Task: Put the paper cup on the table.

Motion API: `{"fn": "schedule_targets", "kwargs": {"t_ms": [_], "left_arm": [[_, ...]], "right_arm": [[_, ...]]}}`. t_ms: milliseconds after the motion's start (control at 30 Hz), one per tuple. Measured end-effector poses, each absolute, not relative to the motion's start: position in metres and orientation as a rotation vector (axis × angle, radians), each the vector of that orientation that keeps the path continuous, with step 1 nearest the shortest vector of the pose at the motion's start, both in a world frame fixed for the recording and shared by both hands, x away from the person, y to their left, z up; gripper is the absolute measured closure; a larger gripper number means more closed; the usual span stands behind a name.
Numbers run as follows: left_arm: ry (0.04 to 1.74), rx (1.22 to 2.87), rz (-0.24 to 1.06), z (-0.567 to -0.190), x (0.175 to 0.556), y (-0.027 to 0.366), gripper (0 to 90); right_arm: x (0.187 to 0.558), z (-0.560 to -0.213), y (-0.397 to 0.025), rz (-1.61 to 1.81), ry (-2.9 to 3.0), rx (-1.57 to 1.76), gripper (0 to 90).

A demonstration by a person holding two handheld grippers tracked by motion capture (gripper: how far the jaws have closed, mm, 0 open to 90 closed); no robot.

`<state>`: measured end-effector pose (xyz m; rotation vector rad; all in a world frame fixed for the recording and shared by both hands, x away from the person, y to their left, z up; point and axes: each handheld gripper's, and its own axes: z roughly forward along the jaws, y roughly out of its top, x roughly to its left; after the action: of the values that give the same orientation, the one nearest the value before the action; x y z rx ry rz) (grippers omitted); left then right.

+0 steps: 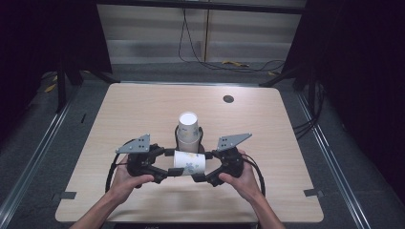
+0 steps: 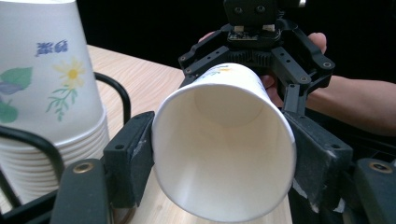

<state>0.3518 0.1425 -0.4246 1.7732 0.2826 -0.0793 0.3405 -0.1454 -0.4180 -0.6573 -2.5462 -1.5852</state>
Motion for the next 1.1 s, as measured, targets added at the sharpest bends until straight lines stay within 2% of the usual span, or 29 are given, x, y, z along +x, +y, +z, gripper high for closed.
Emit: {"fn": "schedule_targets", "kwargs": {"t_ms": [1100], "left_arm": [[0.482, 1.906, 0.023, -0.425, 0.360, 0.203, 28.4]], "right_arm": [[0.319, -0.421, -0.184, -1.629, -2.669, -1.031, 13.7]]}}
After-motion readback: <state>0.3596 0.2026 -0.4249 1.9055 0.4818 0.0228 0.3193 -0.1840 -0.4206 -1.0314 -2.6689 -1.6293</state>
